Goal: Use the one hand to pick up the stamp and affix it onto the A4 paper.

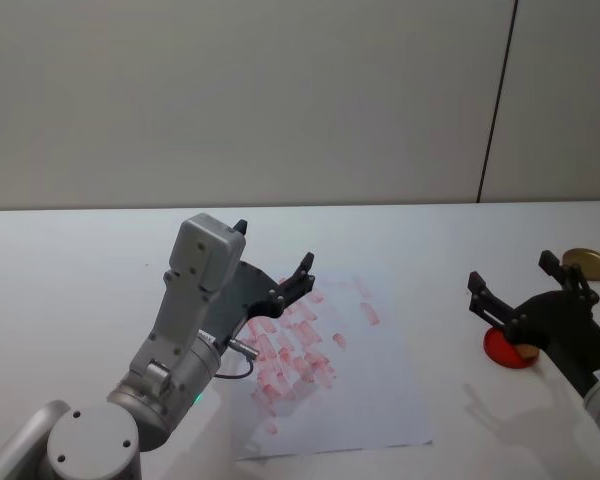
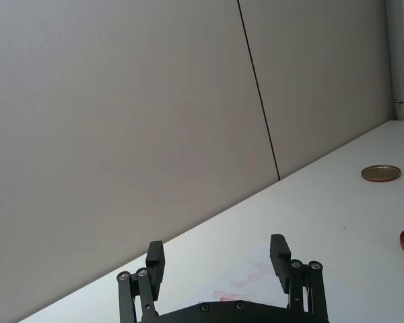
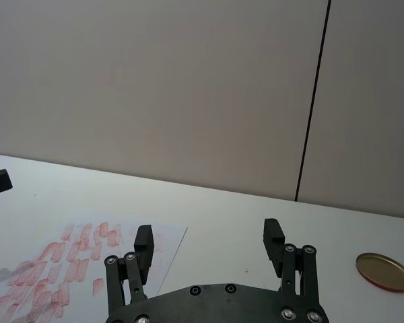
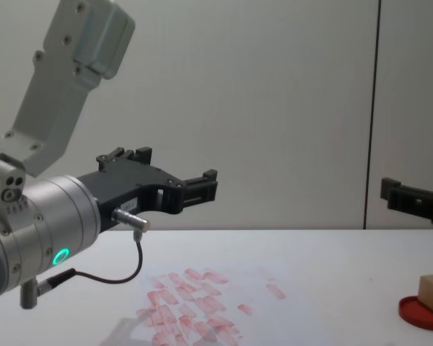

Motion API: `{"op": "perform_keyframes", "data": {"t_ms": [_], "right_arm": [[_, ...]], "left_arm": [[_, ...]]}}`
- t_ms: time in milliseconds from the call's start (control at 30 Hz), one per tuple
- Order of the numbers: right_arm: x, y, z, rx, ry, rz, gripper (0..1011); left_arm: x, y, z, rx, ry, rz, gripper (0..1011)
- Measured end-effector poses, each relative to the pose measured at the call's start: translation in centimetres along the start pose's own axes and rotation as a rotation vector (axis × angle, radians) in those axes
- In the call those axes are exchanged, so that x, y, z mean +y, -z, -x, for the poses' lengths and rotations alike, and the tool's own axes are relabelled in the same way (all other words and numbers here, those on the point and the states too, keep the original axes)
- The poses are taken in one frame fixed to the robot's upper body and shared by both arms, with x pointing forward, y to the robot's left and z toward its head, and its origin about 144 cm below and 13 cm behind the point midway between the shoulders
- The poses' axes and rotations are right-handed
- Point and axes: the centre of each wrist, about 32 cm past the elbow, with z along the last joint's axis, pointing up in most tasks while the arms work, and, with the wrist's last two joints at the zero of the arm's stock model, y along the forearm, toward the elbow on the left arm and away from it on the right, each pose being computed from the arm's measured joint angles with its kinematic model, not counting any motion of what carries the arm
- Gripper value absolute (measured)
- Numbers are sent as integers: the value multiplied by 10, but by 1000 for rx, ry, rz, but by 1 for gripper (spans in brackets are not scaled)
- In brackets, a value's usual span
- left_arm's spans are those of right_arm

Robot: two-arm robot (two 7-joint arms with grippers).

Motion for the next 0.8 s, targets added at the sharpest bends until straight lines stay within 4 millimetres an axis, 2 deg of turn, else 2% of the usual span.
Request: {"op": "perform_keyframes", "data": {"t_ms": [800], "right_arm": [[0, 0, 0, 0, 1, 0, 1001]], "left_arm": [[0, 0, 0, 0, 0, 0, 993]]}}
